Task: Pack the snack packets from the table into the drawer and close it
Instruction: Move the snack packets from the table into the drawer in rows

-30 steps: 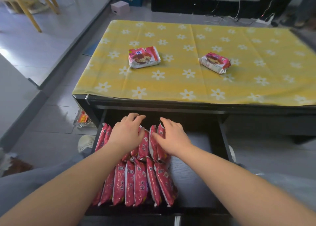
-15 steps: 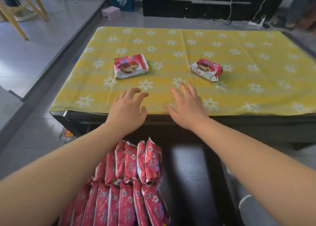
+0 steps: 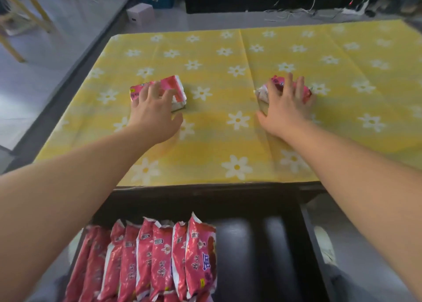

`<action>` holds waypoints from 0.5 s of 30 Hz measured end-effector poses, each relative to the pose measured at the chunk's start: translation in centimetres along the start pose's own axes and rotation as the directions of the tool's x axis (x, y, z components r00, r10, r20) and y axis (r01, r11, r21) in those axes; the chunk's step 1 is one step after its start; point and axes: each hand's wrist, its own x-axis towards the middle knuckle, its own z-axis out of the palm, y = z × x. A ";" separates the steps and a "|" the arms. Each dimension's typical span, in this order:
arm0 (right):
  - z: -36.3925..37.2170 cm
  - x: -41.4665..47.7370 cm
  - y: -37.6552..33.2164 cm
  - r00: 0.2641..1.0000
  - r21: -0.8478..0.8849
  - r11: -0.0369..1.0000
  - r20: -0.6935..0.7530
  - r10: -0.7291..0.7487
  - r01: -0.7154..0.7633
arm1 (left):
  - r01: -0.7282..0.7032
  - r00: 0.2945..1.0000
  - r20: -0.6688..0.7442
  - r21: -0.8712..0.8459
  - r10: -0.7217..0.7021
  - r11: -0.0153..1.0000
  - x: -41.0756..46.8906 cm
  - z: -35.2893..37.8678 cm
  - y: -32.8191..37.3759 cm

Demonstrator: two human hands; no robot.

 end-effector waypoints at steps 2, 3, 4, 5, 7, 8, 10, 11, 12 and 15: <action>0.7 0.6 0.6 0.999 0.039 0.999 0.042 0.015 -0.016 | -0.002 0.999 0.034 0.046 0.001 0.999 1.8 0.3 -0.9; 1.0 0.7 1.0 0.999 0.064 0.998 0.042 0.004 -0.007 | -0.015 0.998 0.060 0.079 0.010 0.997 2.6 0.4 -1.3; 1.3 0.7 1.3 1.000 0.076 0.997 0.019 -0.015 0.013 | -0.027 0.996 0.093 0.110 0.017 0.994 3.1 0.5 -1.7; 1.5 0.9 1.6 0.999 0.072 0.997 -0.024 -0.037 0.038 | -0.031 0.993 0.121 0.124 0.016 0.992 3.5 0.6 -1.8; 1.5 1.1 2.0 0.994 0.058 0.996 -0.094 -0.064 0.070 | -0.011 0.990 0.140 0.118 -0.006 0.993 3.9 0.6 -1.9; 1.3 1.1 2.1 0.991 0.057 0.995 -0.107 -0.075 0.081 | -0.002 0.992 0.126 0.115 -0.013 0.993 3.9 0.6 -1.8; 1.1 0.9 2.2 0.986 0.063 0.991 -0.125 -0.106 0.114 | -0.002 0.995 0.099 0.113 -0.009 0.994 3.6 0.3 -1.4; 0.9 0.5 2.1 0.982 0.075 0.987 -0.137 -0.130 0.141 | -0.015 0.995 0.099 0.106 0.005 0.994 3.4 0.3 -1.3; 0.7 0.1 1.8 0.978 0.092 0.981 -0.138 -0.157 0.170 | -0.036 0.994 0.109 0.100 0.025 0.994 3.1 0.1 -1.2; -0.2 -1.7 0.7 0.961 0.147 0.952 -0.106 -0.254 0.268 | -0.127 0.983 0.145 0.067 0.116 0.990 1.6 -0.3 -1.0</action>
